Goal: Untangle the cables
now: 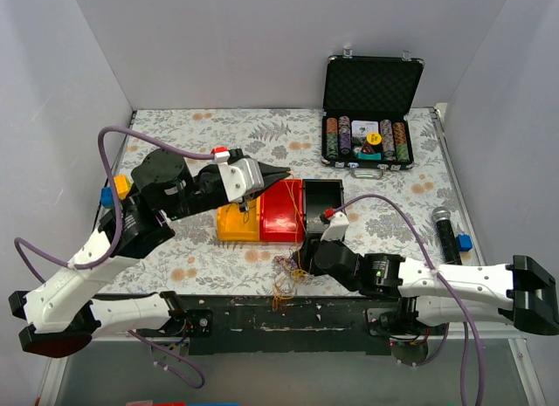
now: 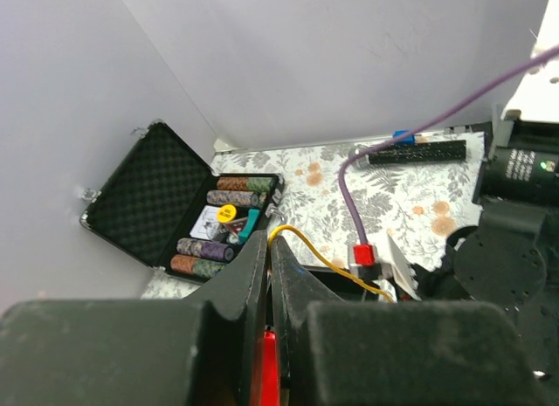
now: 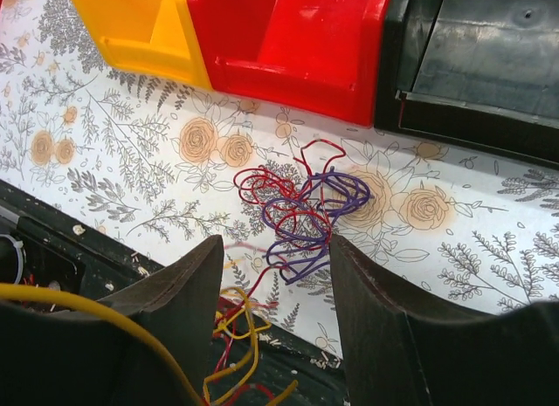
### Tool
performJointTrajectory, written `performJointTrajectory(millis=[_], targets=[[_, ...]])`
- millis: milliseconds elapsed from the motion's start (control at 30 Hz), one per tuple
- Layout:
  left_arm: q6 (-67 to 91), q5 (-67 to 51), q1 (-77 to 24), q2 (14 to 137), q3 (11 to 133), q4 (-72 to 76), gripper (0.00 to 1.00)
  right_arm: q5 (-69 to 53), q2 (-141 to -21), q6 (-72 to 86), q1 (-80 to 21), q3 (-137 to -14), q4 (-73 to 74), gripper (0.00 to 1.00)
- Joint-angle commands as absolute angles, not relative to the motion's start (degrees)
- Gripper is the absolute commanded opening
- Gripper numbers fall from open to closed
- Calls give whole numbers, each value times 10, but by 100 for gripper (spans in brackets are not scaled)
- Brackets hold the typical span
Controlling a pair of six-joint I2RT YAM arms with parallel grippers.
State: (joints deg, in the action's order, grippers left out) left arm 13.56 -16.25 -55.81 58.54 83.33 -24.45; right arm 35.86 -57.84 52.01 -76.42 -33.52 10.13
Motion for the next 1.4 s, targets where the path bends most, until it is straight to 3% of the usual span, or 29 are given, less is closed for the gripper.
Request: performJointTrajectory(millis=[0, 267, 500, 733, 1200, 1367], targets=[[113, -123, -557, 593, 891, -182, 0, 344, -593, 541, -766, -306, 66, 59], [49, -26, -556, 598, 900, -36, 0, 315, -641, 569, -766, -271, 66, 59], [-82, 56, -556, 606, 859, 118, 0, 329, -610, 578, -766, -242, 68, 61], [-157, 143, -557, 669, 928, 305, 0, 329, -605, 603, -767, -204, 64, 61], [-213, 127, -557, 774, 1116, 360, 0, 338, -674, 649, -793, -199, 96, 61], [-170, 120, -557, 733, 1044, 310, 0, 346, -676, 651, -798, -211, 113, 61]])
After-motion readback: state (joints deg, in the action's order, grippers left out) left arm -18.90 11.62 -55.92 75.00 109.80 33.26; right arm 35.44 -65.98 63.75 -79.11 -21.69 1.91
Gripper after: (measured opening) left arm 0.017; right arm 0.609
